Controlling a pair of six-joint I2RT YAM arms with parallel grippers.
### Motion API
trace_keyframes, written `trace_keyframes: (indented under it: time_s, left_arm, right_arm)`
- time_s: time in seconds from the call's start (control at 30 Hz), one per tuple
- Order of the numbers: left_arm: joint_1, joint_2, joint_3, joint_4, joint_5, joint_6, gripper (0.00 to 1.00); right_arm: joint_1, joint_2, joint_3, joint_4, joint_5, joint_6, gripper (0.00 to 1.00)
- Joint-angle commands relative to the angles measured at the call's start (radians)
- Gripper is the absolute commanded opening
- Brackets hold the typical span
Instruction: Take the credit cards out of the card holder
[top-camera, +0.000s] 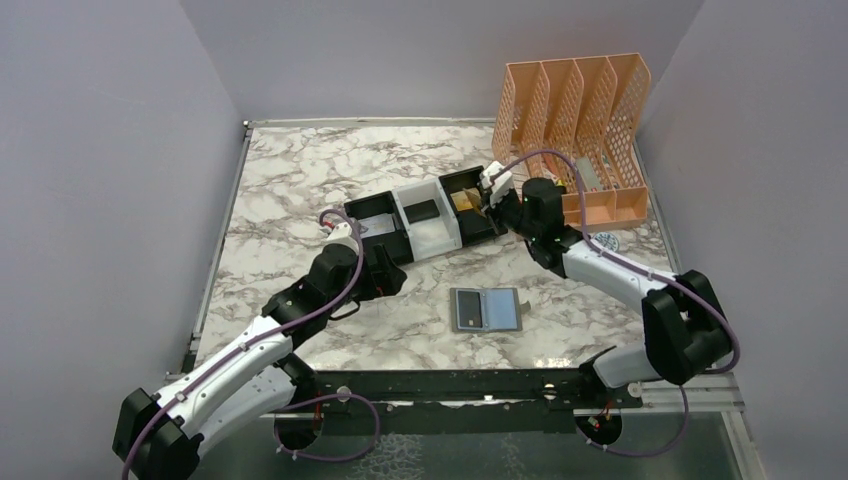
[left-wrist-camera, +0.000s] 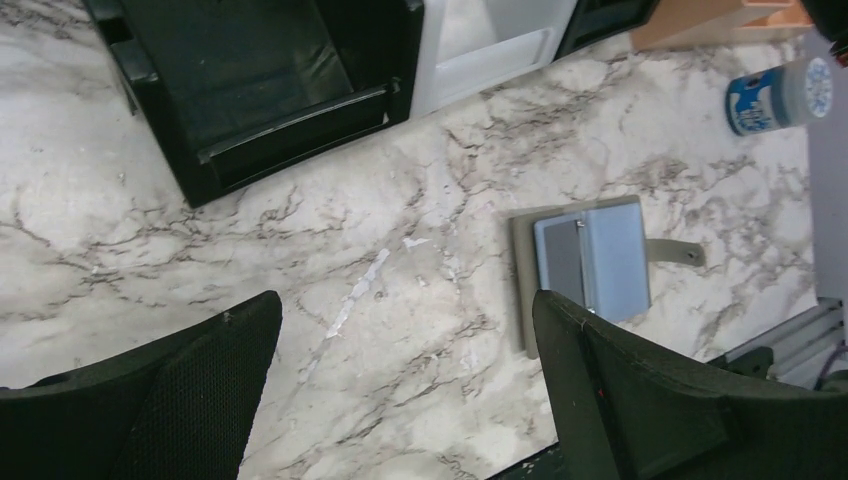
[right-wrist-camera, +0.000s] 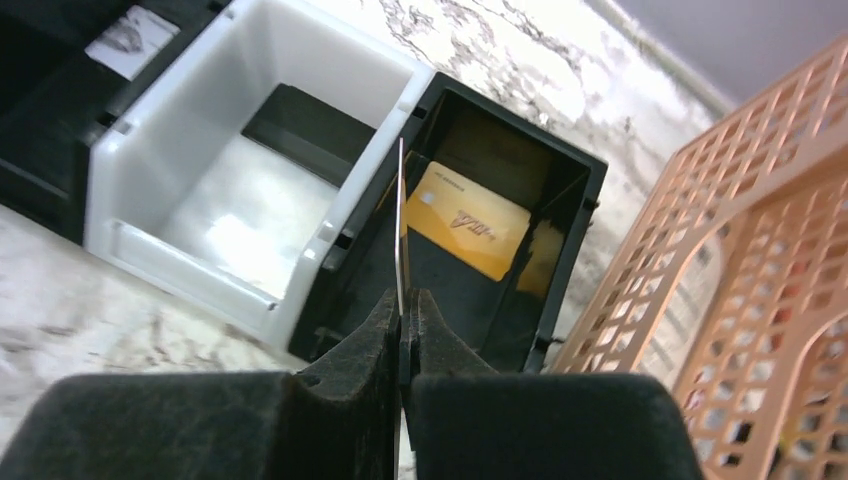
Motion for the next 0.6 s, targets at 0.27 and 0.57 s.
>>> trace_keyframes:
  time_s: [0.27, 0.57]
  left_arm:
    - [0.002, -0.001, 0.004, -0.049, -0.026, 0.021, 0.99]
    - [0.002, -0.007, -0.003, -0.035, -0.017, 0.028, 0.99]
  right_arm:
    - [0.007, 0.241, 0.192, -0.012, 0.099, -0.496, 0.01]
    - [0.006, 0.371, 0.258, 0.017, 0.098, -0.542, 0.01]
